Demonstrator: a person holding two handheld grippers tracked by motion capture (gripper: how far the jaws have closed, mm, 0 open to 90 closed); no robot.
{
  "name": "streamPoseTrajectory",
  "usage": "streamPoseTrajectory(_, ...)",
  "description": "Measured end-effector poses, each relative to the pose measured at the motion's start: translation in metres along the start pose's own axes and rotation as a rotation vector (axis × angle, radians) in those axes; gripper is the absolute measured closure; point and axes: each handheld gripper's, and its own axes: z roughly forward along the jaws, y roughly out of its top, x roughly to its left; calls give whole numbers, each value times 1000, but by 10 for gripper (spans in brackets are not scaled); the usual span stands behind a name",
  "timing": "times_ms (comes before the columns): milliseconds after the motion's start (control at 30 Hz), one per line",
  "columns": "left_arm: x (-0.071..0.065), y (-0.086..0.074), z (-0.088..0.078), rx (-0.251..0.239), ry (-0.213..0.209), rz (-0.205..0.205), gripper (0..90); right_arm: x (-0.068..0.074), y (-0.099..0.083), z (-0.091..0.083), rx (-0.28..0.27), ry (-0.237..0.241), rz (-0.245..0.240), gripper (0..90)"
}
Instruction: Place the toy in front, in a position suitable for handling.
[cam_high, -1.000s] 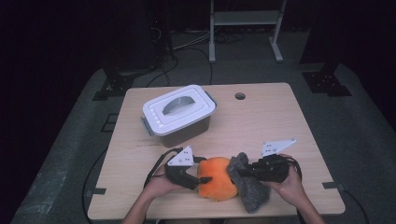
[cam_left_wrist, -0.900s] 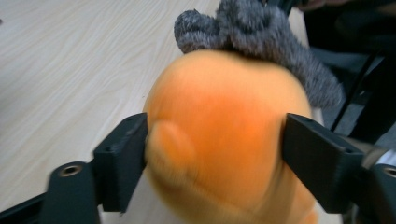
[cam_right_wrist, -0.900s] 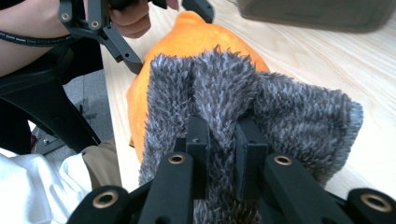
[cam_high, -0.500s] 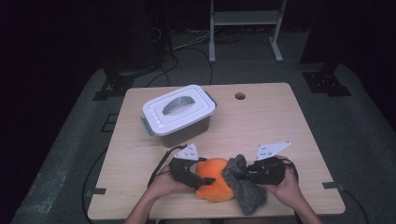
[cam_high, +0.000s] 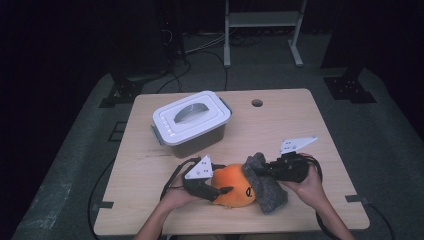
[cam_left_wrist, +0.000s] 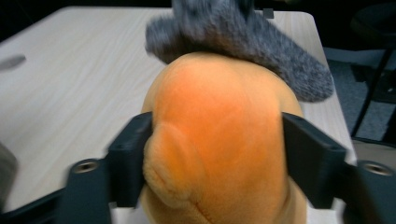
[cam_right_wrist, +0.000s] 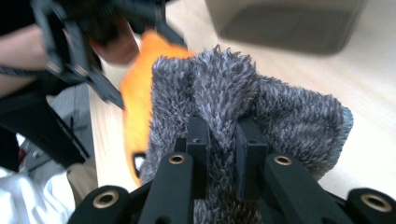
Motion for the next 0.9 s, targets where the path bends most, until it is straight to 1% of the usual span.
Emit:
streamPoseTrajectory(33,1,0,-1,5,-4,-26,198,0,-2,6,16,9,-3,780)
streamPoseTrajectory(67,2,0,-1,2,-19,-56,170,2,-5,10,20,25,-2,780)
streamPoseTrajectory(133,4,1,-1,19,-39,-103,98,7,-7,14,11,49,-8,780)
streamPoseTrajectory(200,6,2,1,48,-82,-157,70,15,-8,13,17,48,-32,779)
streamPoseTrajectory(233,5,2,3,57,-90,-166,67,18,-9,13,19,51,-47,779)
streamPoseTrajectory(267,4,2,5,72,-90,-160,69,21,-10,13,24,53,-55,779)
streamPoseTrajectory(300,4,1,5,81,-94,-147,107,24,-11,12,27,54,-57,779)
streamPoseTrajectory(333,4,1,5,81,-94,-147,171,25,-12,10,33,47,-65,779)
streamPoseTrajectory(367,0,2,3,68,-71,-94,240,26,-12,8,35,41,-67,780)
streamPoseTrajectory(400,-2,3,3,60,-57,-75,297,26,-12,6,31,36,-66,781)
streamPoseTrajectory(433,-4,4,2,51,-39,-54,333,26,-12,4,27,33,-65,781)
streamPoseTrajectory(467,-4,4,2,51,-39,-54,358,26,-10,2,23,27,-65,781)
streamPoseTrajectory(500,-7,8,1,18,18,-21,369,25,-7,0,17,19,-70,782)
streamPoseTrajectory(567,-10,11,0,-18,91,29,387,25,0,-3,3,0,-78,782)
streamPoseTrajectory(600,-10,12,0,-30,115,34,387,24,5,-3,-9,-4,-81,782)
streamPoseTrajectory(633,-10,11,1,-40,119,14,385,23,9,-3,-17,-8,-86,781)
streamPoseTrajectory(700,-6,8,2,-21,106,-20,368,22,18,0,-16,-16,-94,782)
streamPoseTrajectory(733,-5,5,3,-2,90,-27,350,21,20,3,-12,-11,-95,782)
streamPoseTrajectory(800,-4,2,1,0,64,-47,296,19,21,12,12,6,-101,782)
streamPoseTrajectory(833,-2,2,-1,9,50,-57,246,18,20,17,18,23,-98,781)
streamPoseTrajectory(867,0,3,-4,3,38,-73,211,18,19,19,24,39,-96,781)
streamPoseTrajectory(900,1,3,-7,-27,31,-93,199,19,18,21,28,51,-99,780)
